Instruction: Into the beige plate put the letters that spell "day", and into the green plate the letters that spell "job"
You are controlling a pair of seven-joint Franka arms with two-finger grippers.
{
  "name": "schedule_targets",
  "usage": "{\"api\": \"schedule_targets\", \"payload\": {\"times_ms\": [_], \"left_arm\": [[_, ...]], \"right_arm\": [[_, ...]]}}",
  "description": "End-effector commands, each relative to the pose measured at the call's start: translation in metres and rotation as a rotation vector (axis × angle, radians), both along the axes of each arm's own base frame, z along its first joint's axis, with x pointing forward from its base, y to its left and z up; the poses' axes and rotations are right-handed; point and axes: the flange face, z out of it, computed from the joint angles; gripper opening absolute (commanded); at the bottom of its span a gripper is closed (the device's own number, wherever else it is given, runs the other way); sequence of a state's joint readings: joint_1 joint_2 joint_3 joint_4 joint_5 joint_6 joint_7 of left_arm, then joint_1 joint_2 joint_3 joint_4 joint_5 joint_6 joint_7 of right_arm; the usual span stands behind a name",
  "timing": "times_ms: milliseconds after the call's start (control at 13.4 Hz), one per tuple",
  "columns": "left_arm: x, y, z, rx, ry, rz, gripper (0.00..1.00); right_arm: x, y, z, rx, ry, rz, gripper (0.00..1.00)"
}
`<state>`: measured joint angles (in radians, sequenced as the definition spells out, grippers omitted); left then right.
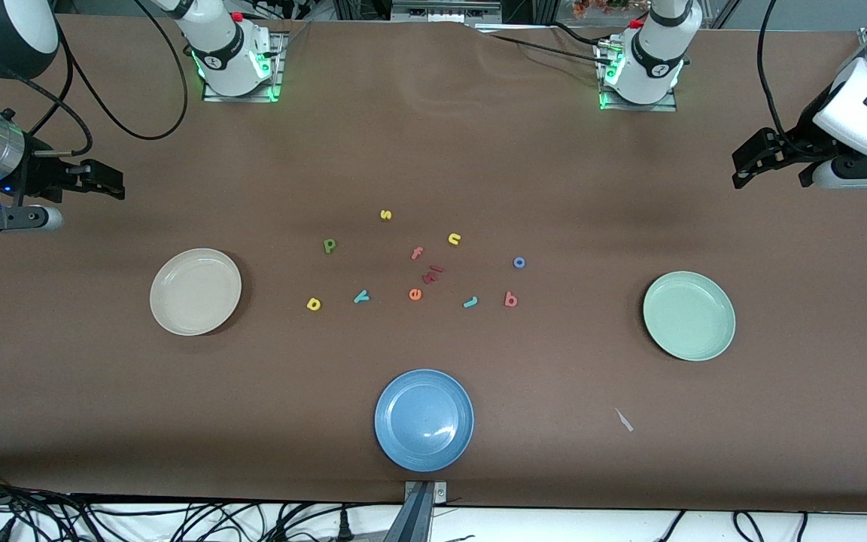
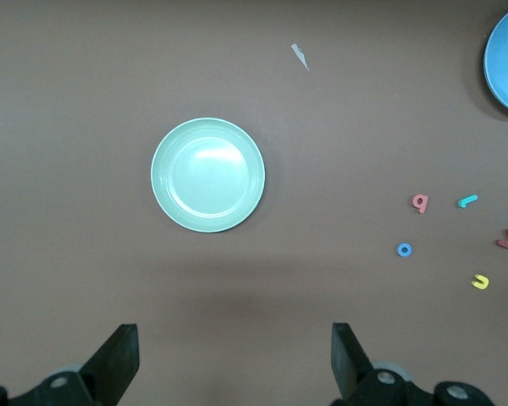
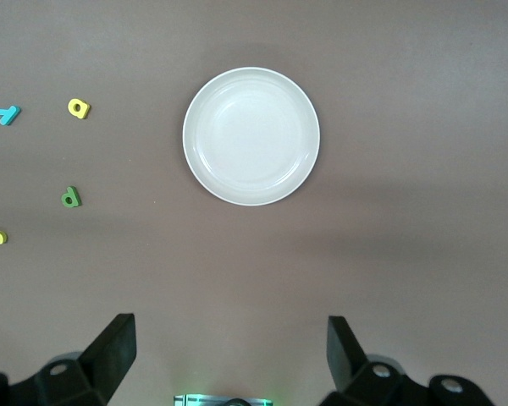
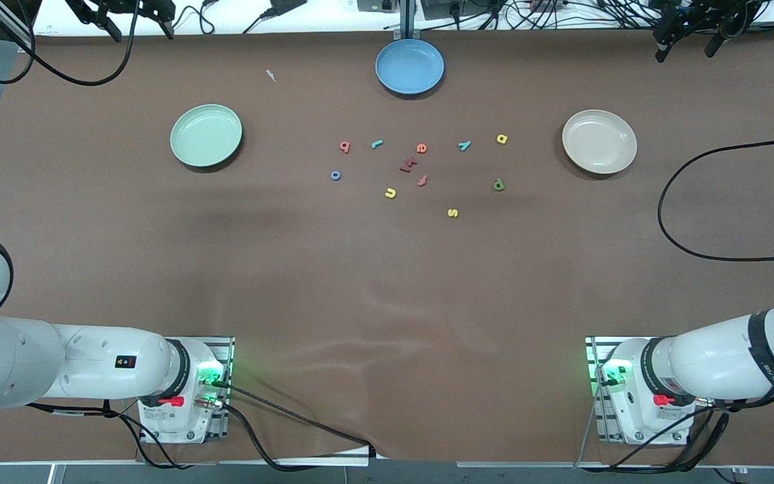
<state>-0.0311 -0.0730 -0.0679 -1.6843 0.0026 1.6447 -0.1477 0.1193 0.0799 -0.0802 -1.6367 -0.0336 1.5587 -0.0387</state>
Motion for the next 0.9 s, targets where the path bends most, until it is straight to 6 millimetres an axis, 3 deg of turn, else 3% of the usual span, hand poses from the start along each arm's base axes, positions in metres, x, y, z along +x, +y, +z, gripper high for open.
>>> {"api": "schedule_targets", "payload": {"times_ms": [0, 149, 820], "left_arm": [[0.006, -0.002, 0.013, 0.002, 0.016, -0.016, 1.0], [0.017, 0.0, 0.013, -0.003, 0.032, -0.013, 1.0], [0.013, 0.0, 0.009, 0.0, 0.061, -0.036, 1.0]], "right_arm": [[0.002, -0.001, 0.003, 0.016, -0.004, -0.002, 1.0], [0.002, -0.001, 0.003, 0.015, -0.004, -0.006, 1.0], [0.0, 0.0, 0.0, 0.014, 0.014, -0.007, 1.0]]}}
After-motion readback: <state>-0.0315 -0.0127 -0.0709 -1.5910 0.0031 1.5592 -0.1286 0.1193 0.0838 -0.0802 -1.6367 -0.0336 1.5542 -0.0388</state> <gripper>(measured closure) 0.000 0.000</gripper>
